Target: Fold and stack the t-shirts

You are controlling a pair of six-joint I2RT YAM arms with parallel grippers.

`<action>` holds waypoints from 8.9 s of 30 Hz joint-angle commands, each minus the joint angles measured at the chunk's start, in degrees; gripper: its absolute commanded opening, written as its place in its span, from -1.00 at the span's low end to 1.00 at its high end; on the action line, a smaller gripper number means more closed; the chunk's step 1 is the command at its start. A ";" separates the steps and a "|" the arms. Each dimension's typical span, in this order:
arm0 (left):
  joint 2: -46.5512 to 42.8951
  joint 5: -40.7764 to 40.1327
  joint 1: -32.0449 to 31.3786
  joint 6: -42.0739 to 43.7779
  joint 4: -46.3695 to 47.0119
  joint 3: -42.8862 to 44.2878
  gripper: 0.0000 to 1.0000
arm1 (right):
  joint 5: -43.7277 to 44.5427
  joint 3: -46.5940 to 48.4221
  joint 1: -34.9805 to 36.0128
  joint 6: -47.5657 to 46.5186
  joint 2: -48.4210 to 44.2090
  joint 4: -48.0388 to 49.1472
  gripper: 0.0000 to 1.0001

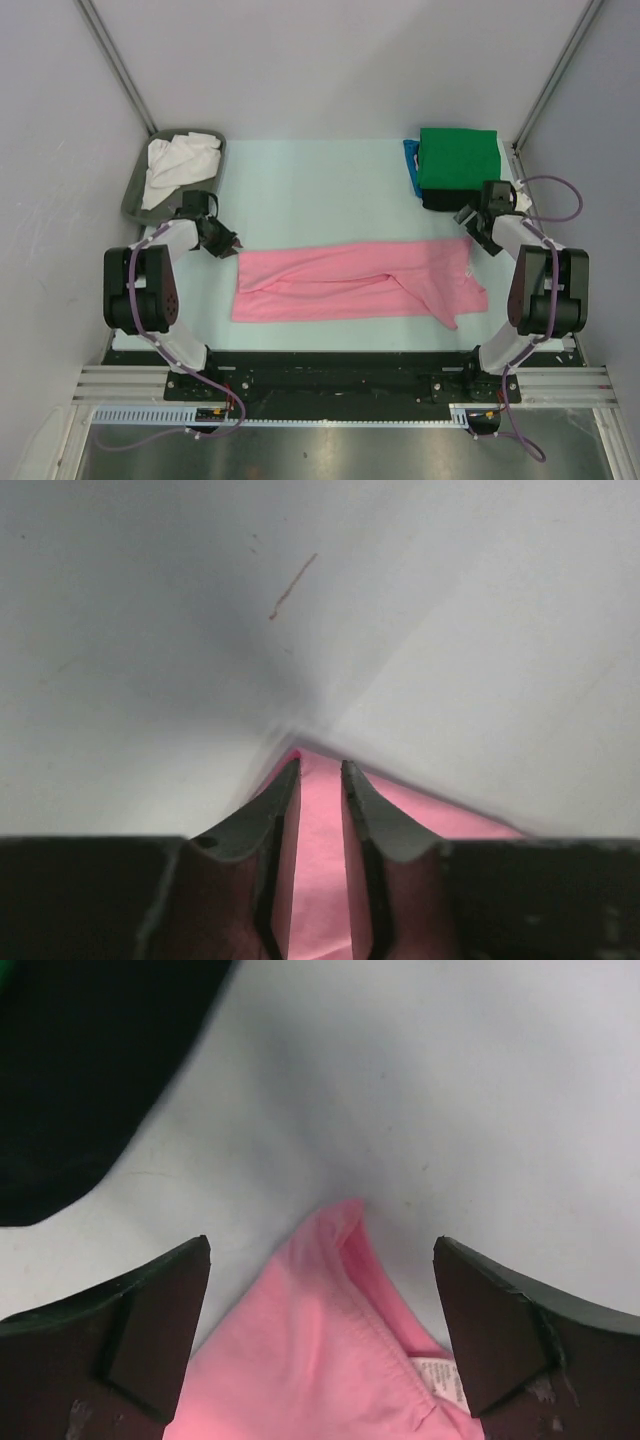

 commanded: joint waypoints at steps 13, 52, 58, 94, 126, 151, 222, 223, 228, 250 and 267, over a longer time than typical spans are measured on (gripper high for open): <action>-24.43 2.88 -2.98 1.84 -6.04 -9.11 0.18 | -3.36 2.95 21.67 -6.14 -21.59 -5.55 0.99; -29.71 2.62 -7.20 1.05 0.29 -23.10 -0.01 | -12.46 -24.29 17.20 6.52 -27.92 0.87 0.90; -28.48 2.62 -7.20 1.75 0.46 -22.75 -0.02 | -13.33 -23.15 15.27 6.96 -25.99 5.79 0.53; -27.51 3.76 -7.20 0.87 3.89 -25.38 -0.02 | -5.51 -18.49 36.33 7.74 -36.44 -13.79 -1.00; -29.10 6.22 -7.20 2.98 2.40 -24.50 -0.01 | 2.85 -19.55 5.43 1.77 -19.48 -1.85 0.99; -28.39 6.75 -7.11 1.67 2.93 -25.56 -0.02 | -6.65 -9.55 10.22 -2.44 0.73 6.69 -1.00; -42.11 5.78 -2.20 3.51 -5.60 -17.21 1.00 | -3.58 -16.90 65.00 17.14 -25.81 10.17 0.98; -41.93 6.22 -2.02 3.86 -5.60 -17.29 1.00 | -2.70 -17.00 67.45 18.20 -24.76 10.63 0.97; -38.69 7.98 -1.49 4.65 -5.95 -17.56 1.00 | -4.54 -16.91 71.60 23.82 -12.57 18.27 0.95; -39.82 8.25 0.97 7.46 -5.60 -20.02 0.99 | -11.22 -8.65 73.54 28.67 12.60 27.95 0.28; -39.73 8.69 2.29 8.52 -4.90 -21.69 1.00 | -12.98 -7.24 73.19 28.32 18.23 25.67 -1.00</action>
